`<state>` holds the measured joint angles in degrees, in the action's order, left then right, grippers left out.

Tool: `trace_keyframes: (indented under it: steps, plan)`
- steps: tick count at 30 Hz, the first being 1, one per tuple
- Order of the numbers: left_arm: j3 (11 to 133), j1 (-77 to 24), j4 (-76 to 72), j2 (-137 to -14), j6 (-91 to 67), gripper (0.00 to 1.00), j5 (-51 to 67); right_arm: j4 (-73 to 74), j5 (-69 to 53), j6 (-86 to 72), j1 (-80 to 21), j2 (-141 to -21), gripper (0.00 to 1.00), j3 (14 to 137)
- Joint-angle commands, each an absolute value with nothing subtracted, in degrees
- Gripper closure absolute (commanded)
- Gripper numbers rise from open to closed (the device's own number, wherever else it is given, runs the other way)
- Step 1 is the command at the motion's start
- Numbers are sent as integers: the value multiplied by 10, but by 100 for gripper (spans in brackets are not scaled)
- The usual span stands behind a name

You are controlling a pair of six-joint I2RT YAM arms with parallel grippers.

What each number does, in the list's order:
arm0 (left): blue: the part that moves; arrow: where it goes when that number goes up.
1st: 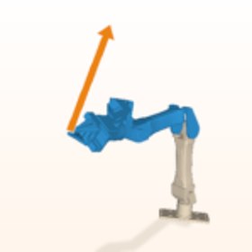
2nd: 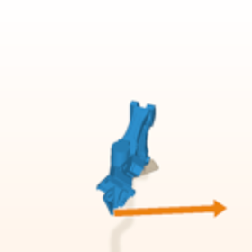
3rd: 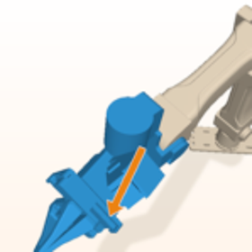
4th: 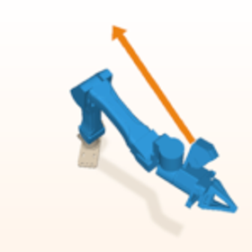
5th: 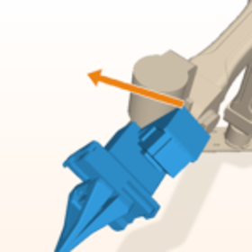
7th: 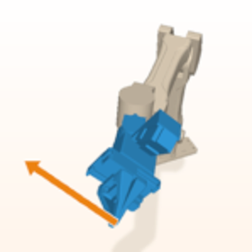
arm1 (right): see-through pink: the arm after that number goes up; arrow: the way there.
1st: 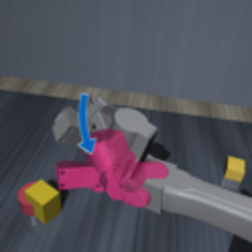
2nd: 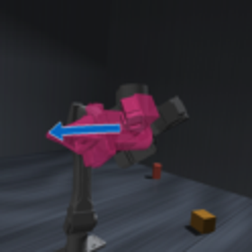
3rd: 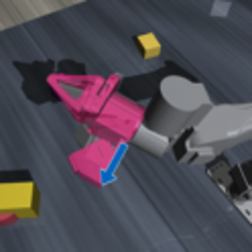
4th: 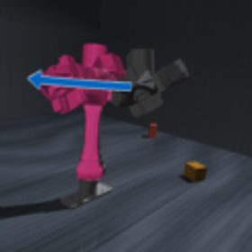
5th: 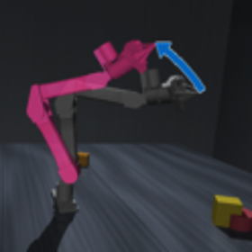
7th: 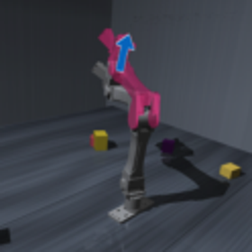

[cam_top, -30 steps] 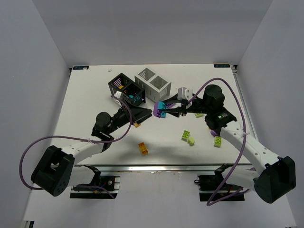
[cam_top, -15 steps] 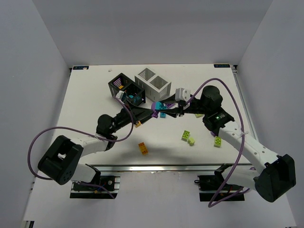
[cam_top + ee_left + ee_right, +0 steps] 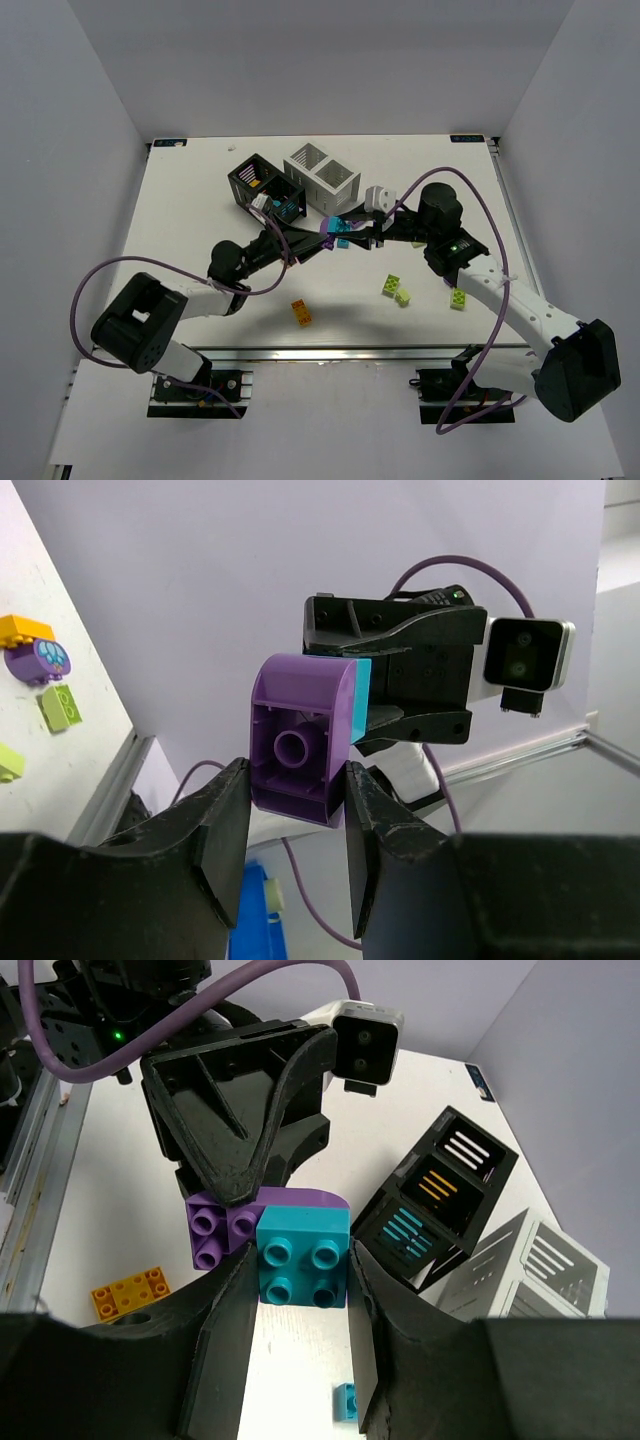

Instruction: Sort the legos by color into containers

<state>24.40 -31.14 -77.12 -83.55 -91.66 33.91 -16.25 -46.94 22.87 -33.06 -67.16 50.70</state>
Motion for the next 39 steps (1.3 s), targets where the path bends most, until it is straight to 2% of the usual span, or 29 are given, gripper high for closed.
trace_keyframes:
  steps: [1, 2, 3, 7, 16, 26, 27, 29, 30, 33, 34, 37, 39]
  plan:
    - [259, -318, -928, -854, -946, 85, 367, -196, -470, 230, -339, -667, 100, 509]
    - [258, -318, -946, -865, -951, 95, 369, -195, -465, 230, -338, -665, 100, 508]
    - [258, -318, -950, -869, -954, 100, 372, -195, -461, 230, -339, -665, 100, 508]
    - [253, -315, -934, -885, -941, 100, 375, -197, -438, 234, -339, -657, 100, 504]
    - [252, -245, -723, -804, -832, 100, 389, -176, -407, 252, -337, -617, 100, 480]
    - [295, -185, -651, -823, -802, 100, 441, -161, -382, 247, -329, -597, 100, 477]
    - [334, -184, -619, -828, -787, 100, 442, -146, -375, 248, -329, -596, 100, 480]
    - [395, -184, -453, -840, -692, 100, 435, -123, -348, 252, -329, -596, 100, 492]
    - [472, -184, -310, -845, -607, 100, 410, -90, -338, 255, -329, -598, 100, 499]
    - [595, -184, -135, -889, -508, 100, 334, -36, -314, 270, -328, -600, 100, 522]
    - [675, -184, -54, -904, -463, 100, 318, -7, -316, 278, -324, -597, 100, 524]
    - [809, -184, 75, -967, -401, 100, 235, 17, -333, 299, -321, -579, 100, 514]
    - [861, -184, 111, -1017, -380, 100, 202, 28, -333, 301, -320, -575, 100, 510]
